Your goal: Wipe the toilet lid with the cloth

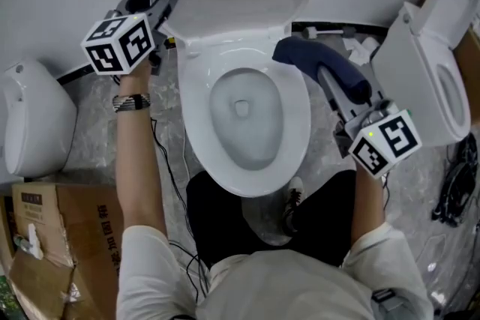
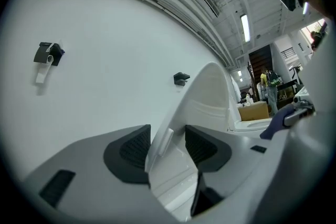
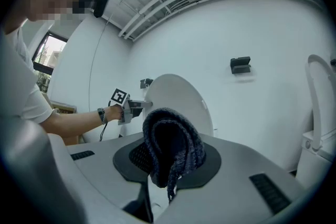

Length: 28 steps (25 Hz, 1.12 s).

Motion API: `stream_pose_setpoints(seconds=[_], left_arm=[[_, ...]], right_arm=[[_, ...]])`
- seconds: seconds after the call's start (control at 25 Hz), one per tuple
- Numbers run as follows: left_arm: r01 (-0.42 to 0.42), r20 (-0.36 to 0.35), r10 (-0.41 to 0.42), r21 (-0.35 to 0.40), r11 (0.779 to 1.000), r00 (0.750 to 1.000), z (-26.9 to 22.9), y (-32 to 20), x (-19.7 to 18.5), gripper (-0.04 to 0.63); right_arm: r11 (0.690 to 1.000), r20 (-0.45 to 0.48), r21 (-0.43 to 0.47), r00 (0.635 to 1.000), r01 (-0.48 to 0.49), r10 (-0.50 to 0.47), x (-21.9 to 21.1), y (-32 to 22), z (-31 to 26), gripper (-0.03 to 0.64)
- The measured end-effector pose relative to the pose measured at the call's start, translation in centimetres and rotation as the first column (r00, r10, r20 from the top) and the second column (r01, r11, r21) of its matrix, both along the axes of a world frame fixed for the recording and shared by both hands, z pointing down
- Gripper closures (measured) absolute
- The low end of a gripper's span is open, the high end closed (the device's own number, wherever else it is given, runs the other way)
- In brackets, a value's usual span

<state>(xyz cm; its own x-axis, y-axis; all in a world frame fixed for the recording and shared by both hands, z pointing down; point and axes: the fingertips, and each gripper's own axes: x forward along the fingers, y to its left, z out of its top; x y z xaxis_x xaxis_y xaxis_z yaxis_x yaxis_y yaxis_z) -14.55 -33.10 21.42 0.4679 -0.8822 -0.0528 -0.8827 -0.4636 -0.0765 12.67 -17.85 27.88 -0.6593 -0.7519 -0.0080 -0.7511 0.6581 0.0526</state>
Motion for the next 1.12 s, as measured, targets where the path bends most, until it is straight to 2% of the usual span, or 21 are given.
stream_pose_setpoints(seconds=[0.24, 0.52, 0.68, 0.96, 1.12], left_arm=[[0.019, -0.008, -0.020, -0.026, 0.999, 1.000, -0.3, -3.9, -0.8, 0.385], [0.034, -0.015, -0.035, -0.069, 0.997, 0.999, 0.2, -8.9, -1.4, 0.388], [0.060, -0.024, -0.063, -0.101, 0.993, 0.998, 0.6, -11.6, -2.1, 0.388], [0.106, -0.052, -0.116, -0.168, 0.980, 0.992, 1.8, -15.2, -2.9, 0.383], [0.146, -0.045, -0.157, -0.186, 0.972, 0.987, 2.1, -16.3, -3.1, 0.374]], right_arm=[[1.000, 0.006, 0.002, 1.000, 0.028, -0.028, -1.3, -1.4, 0.0, 0.531], [0.998, -0.002, -0.043, 0.999, 0.041, -0.042, -1.5, -1.6, 2.0, 0.531], [0.992, 0.023, -0.091, 0.996, 0.092, -0.090, -2.7, -1.1, 3.4, 0.531], [0.987, -0.013, -0.125, 0.995, 0.099, -0.101, -2.9, -1.7, 5.5, 0.531], [0.986, -0.055, -0.137, 0.993, 0.094, -0.102, -2.3, -1.9, 6.7, 0.531]])
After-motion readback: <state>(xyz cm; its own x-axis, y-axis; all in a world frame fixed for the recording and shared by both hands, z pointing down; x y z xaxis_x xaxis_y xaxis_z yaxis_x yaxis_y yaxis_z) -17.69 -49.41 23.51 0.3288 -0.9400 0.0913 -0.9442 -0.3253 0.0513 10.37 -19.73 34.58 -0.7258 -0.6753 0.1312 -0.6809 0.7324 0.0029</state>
